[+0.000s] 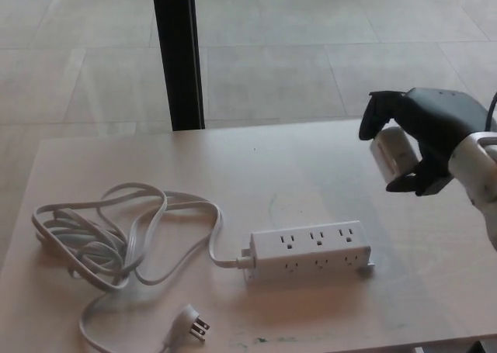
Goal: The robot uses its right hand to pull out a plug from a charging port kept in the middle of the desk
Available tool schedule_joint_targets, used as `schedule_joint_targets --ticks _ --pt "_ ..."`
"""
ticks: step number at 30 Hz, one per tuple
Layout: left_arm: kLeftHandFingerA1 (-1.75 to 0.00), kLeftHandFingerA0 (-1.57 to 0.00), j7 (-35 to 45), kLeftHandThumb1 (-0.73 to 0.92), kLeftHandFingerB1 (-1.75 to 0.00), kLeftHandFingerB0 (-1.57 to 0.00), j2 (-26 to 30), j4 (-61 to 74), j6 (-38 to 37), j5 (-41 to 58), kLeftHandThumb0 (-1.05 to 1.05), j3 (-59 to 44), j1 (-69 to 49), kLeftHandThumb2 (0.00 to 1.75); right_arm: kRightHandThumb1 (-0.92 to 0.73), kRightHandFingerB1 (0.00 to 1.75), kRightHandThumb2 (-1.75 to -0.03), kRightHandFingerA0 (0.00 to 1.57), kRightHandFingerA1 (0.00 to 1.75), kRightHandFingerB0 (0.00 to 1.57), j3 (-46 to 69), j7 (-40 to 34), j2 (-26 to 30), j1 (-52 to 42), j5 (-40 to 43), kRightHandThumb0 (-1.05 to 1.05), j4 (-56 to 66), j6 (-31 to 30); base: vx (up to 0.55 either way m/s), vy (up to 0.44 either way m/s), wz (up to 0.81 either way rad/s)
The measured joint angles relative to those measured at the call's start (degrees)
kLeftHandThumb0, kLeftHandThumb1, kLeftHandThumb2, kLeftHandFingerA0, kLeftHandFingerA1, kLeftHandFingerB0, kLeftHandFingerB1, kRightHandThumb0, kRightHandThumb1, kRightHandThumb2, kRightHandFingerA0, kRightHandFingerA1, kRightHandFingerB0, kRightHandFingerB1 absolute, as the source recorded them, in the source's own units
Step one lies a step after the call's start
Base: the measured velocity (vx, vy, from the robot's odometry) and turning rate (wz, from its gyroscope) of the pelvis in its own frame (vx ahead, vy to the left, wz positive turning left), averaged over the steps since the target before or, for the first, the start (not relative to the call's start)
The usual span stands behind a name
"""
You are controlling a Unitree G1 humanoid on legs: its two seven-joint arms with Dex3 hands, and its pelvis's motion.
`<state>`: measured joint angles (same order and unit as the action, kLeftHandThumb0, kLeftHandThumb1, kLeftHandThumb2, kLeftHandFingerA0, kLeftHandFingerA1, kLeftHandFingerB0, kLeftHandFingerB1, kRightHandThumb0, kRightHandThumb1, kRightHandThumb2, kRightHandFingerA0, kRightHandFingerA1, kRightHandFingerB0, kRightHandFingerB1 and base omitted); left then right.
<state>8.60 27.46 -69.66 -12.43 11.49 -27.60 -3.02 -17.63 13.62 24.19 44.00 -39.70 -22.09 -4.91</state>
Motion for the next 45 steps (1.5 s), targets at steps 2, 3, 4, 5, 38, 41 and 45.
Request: schedule_joint_targets --ticks 2,3,4,5,38,41,45 --pt "-0.65 -0.72 0.00 0.76 -0.54 -0.53 0.00 0.00 0.00 0.08 -0.81 -0.02 -0.13 1.15 -0.50 1.65 -0.81 0.85 1.75 0.72 0.32 -0.16 1.86 -0.21 0.07 -0.21 -0.54 0.83 0.00 0.000 0.00" --pt "-0.65 -0.71 -0.01 0.76 -0.54 -0.52 0.00 -0.01 0.00 0.13 -0.80 -0.06 -0.13 1.16 -0.52 1.64 -0.82 0.84 1.75 0.73 0.35 -0.35 2.92 -0.46 0.06 -0.24 -0.97 1.51 0.00 0.000 0.00" --pt "-0.65 -0.71 -0.01 0.76 -0.55 -0.53 0.00 -0.01 -0.01 0.17 -0.80 -0.07 -0.13 1.16 -0.50 1.58 -0.81 0.83 1.75 0.72 0.21 -0.57 3.68 -0.70 -0.03 -0.20 -1.42 2.08 0.00 0.000 0.00" --pt "-0.64 -0.70 -0.01 0.77 -0.54 -0.52 0.00 -0.02 -0.07 0.17 -0.81 -0.05 -0.11 1.16 -0.49 1.61 -0.81 0.84 1.75 0.73 -0.03 -0.92 4.79 -1.28 -0.22 -0.19 -2.07 2.87 0.00 0.000 0.00" --pt "-0.61 -0.75 -0.03 0.77 -0.48 -0.55 0.00 -0.01 -0.45 0.55 -0.92 -0.07 0.43 0.93 -0.46 0.24 -0.58 0.63 1.11 0.00 -20.56 -2.63 9.55 -7.97 -16.04 -0.78 -4.77 6.43 0.00 0.000 0.00" --pt "-0.64 -0.71 -0.03 0.77 -0.54 -0.52 0.00 -0.01 -0.44 0.56 -0.80 -0.08 0.46 1.16 -0.52 0.00 -0.59 0.71 1.46 0.00 -20.24 -0.26 9.59 -7.53 -16.29 -0.86 -4.32 5.44 0.00 0.000 0.00" --pt "-0.60 -0.76 -0.03 0.77 -0.48 -0.56 0.00 -0.01 -0.45 0.56 -0.93 -0.08 0.41 0.93 -0.56 0.00 -0.61 0.67 1.49 0.00 -17.49 2.96 9.55 -7.35 -15.07 -0.91 -3.51 4.61 0.00 0.000 0.00"
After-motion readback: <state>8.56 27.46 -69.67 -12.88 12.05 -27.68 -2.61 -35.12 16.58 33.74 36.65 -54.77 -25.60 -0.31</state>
